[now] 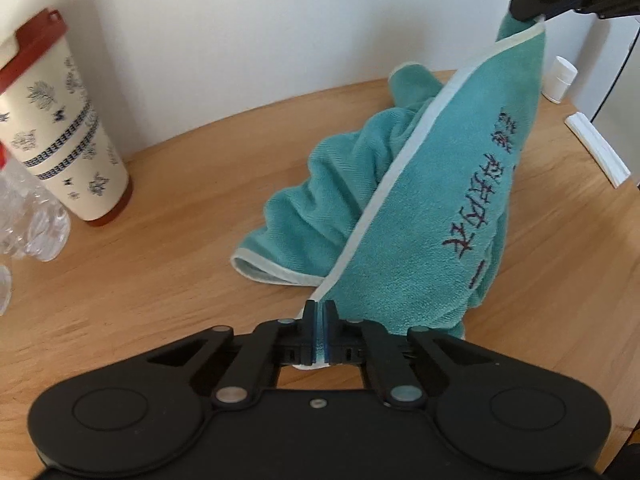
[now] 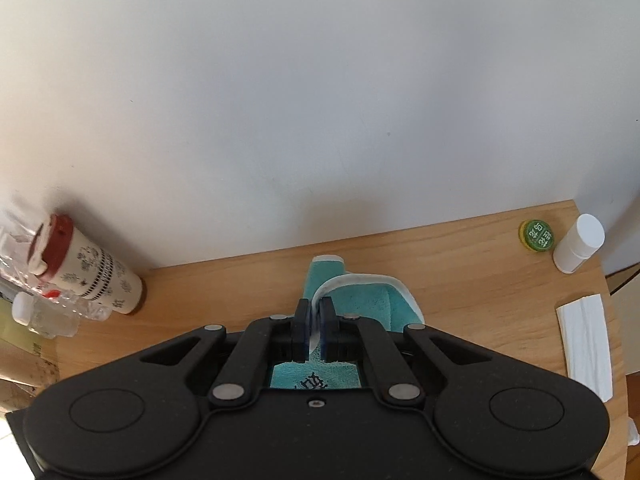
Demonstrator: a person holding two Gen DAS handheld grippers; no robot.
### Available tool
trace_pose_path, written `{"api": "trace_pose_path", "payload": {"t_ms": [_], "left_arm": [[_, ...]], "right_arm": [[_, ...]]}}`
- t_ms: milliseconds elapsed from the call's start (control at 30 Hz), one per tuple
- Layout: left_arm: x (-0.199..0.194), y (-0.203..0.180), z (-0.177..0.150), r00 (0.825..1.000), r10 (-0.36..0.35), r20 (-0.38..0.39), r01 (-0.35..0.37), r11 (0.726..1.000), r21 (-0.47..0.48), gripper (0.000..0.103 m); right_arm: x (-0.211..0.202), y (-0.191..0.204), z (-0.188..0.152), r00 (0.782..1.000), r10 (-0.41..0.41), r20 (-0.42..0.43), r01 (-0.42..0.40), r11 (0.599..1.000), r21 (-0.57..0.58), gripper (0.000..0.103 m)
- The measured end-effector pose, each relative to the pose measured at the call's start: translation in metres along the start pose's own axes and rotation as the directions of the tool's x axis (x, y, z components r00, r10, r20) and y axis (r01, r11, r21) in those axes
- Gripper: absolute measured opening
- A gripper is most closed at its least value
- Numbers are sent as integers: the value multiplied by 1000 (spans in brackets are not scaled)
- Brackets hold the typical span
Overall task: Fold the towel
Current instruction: 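Lift the teal towel up with both tools, shaking it out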
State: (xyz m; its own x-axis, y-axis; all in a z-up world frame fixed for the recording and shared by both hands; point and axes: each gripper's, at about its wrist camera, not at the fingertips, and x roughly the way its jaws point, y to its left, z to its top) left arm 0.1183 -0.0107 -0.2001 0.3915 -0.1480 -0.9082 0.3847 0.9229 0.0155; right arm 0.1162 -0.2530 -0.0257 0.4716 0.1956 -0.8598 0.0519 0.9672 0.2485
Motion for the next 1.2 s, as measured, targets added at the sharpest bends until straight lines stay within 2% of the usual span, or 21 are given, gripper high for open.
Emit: {"api": "trace_pose_path", "payload": {"t_ms": [33, 67, 100, 133, 233, 300, 367, 400, 433, 500, 567, 633, 867, 1067, 1200], "left_arm": [[1, 2, -1, 1000, -3, -11, 3, 1000, -4, 13], [1, 4, -2, 1000, -10, -7, 10, 1000, -2, 27], [0, 6, -3, 1000, -18, 4, 18, 1000, 2, 55], [-1, 8, -3, 1000, -23, 15, 23, 1000, 15, 65], [-5, 4, -4, 999, -22, 46, 20, 998, 55, 68], [1, 3, -2, 1000, -9, 30, 6, 997, 80, 68], [9, 3, 1, 999, -49, 15, 47, 993, 108, 64], [12, 2, 2, 997, -71, 7, 69, 991, 117, 51], [15, 1, 2, 996, -92, -3, 91, 988, 124, 44], [15, 2, 2, 990, -141, -11, 141, 983, 120, 12], [14, -3, 3, 986, -166, -22, 168, 974, 151, 12], [12, -8, 3, 988, -151, -15, 151, 973, 176, 11], [-6, -3, 5, 988, -151, 20, 148, 982, 121, 9], [-40, 4, 3, 978, -192, 81, 188, 980, 58, 9], [-60, 3, 3, 979, -175, 100, 170, 984, 56, 9]], "right_arm": [[1, 0, -1, 1000, -3, 3, 3, 1000, -9, 4], [4, 1, -2, 1000, -5, 6, 5, 1000, -14, 4], [5, 2, -3, 1000, -4, 7, 4, 1000, -20, 4], [4, 2, -4, 1000, -2, 8, 2, 1000, -24, 4], [1, -1, -6, 1000, 0, 12, 1, 1000, -13, 4], [0, -3, -7, 1000, 0, 12, 1, 1000, -13, 4], [-1, -2, -7, 1000, 1, 12, -1, 1000, -18, 4], [-2, -2, -7, 1000, 4, 10, -4, 1000, -23, 4], [-2, -3, -6, 1000, 6, 9, -6, 1000, -26, 4], [-4, -4, -4, 1000, 7, 10, -6, 1000, -24, 4], [-6, -7, -2, 1000, 8, 13, -8, 1000, -20, 4], [-9, -12, 0, 1000, 17, 18, -17, 1000, 2, 4], [-20, -14, -2, 998, 40, 50, -41, 999, 26, 4], [-43, -7, -4, 988, 95, 122, -96, 995, 4, 3], [-65, 1, -4, 976, 125, 181, -120, 992, -37, 3]]}}
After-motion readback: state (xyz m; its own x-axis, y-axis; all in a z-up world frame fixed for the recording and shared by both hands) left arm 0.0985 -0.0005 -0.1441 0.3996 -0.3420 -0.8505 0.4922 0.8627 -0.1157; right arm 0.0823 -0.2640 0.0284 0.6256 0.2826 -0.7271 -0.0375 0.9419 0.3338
